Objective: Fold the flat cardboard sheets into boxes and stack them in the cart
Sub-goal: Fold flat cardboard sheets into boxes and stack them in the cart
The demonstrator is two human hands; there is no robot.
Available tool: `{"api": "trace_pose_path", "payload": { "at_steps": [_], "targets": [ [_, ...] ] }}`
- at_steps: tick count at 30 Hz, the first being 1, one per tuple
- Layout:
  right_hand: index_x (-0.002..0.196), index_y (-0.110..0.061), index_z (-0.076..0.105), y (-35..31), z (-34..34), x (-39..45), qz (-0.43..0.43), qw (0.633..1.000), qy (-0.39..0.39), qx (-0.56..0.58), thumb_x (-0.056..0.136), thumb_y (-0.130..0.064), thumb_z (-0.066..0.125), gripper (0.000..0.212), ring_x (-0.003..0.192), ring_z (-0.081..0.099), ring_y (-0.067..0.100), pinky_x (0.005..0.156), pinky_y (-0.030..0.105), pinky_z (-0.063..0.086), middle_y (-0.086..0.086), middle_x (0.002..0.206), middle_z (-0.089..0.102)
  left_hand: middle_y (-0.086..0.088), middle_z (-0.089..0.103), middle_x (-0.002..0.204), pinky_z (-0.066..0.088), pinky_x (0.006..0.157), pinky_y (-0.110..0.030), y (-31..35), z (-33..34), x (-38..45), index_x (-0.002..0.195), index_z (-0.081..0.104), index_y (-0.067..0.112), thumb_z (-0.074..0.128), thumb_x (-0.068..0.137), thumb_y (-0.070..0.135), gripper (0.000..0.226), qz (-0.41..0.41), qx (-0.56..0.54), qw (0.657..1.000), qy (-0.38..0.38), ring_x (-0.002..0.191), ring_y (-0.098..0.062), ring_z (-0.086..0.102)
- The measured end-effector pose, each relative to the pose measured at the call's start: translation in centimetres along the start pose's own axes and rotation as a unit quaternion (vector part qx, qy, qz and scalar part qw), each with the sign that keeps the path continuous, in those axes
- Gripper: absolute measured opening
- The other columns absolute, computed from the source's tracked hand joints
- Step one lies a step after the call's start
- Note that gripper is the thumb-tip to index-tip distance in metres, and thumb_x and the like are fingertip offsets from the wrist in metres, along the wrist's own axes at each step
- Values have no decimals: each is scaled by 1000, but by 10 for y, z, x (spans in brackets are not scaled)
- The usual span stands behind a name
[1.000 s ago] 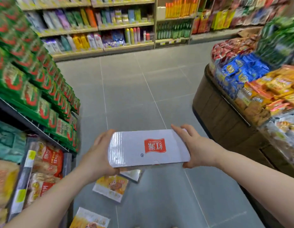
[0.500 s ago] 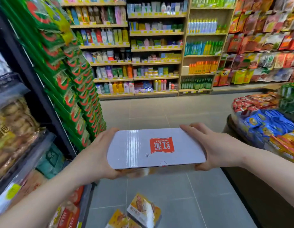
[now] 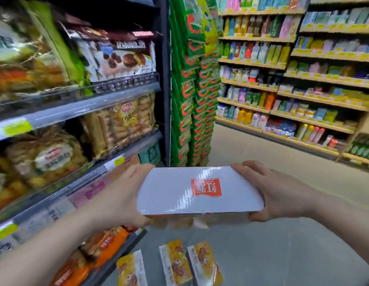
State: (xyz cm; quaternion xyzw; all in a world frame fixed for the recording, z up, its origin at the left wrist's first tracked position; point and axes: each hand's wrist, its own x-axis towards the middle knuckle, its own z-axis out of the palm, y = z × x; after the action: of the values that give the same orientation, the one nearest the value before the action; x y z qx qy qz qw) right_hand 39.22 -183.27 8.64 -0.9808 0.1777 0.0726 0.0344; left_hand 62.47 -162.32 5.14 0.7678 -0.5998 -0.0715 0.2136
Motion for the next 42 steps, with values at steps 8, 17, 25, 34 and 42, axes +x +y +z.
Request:
{"api": "trace_pose_path", "payload": {
  "at_steps": [8, 17, 25, 34, 42],
  "targets": [
    [142, -33, -7, -67, 22, 32, -235, 969, -57, -38, 60, -66, 65, 114, 132, 28, 11, 103, 20, 29, -12, 140, 13, 15, 32, 125, 31, 97, -18, 23, 23, -158, 133, 26, 26, 62, 41, 57, 104, -217, 9, 972, 89, 115, 7, 28],
    [141, -38, -9, -235, 44, 38, -444, 885, -91, -109, 62, -62, 68, 113, 130, 32, 15, 100, 25, 35, -11, 139, 15, 22, 25, 123, 36, 98, -23, 69, 26, -349, 135, 21, 29, 58, 38, 62, 109, -437, 2, 883, 171, 120, 1, 31],
    [143, -35, -8, -424, 72, -16, -569, 801, -108, -152, 65, -54, 70, 112, 133, 29, 18, 102, 26, 31, -10, 143, 10, 21, 23, 123, 24, 85, -6, 110, 25, -530, 135, 22, 26, 55, 32, 59, 113, -562, 11, 794, 229, 110, 10, 24],
    [142, -39, -7, -629, 112, -112, -683, 700, -122, -168, 64, -59, 68, 111, 134, 27, 20, 108, 32, 31, -11, 144, 12, 18, 29, 120, 29, 90, -9, 164, 28, -723, 130, 28, 26, 58, 34, 59, 105, -663, 20, 697, 272, 108, 5, 31],
    [143, -35, -7, -747, 131, -162, -748, 619, -141, -191, 66, -60, 67, 109, 136, 21, 16, 107, 30, 28, -11, 146, 10, 18, 31, 117, 31, 91, -15, 185, 34, -810, 111, 20, 47, 57, 31, 59, 89, -725, -15, 612, 316, 106, 5, 32]
  ]
}}
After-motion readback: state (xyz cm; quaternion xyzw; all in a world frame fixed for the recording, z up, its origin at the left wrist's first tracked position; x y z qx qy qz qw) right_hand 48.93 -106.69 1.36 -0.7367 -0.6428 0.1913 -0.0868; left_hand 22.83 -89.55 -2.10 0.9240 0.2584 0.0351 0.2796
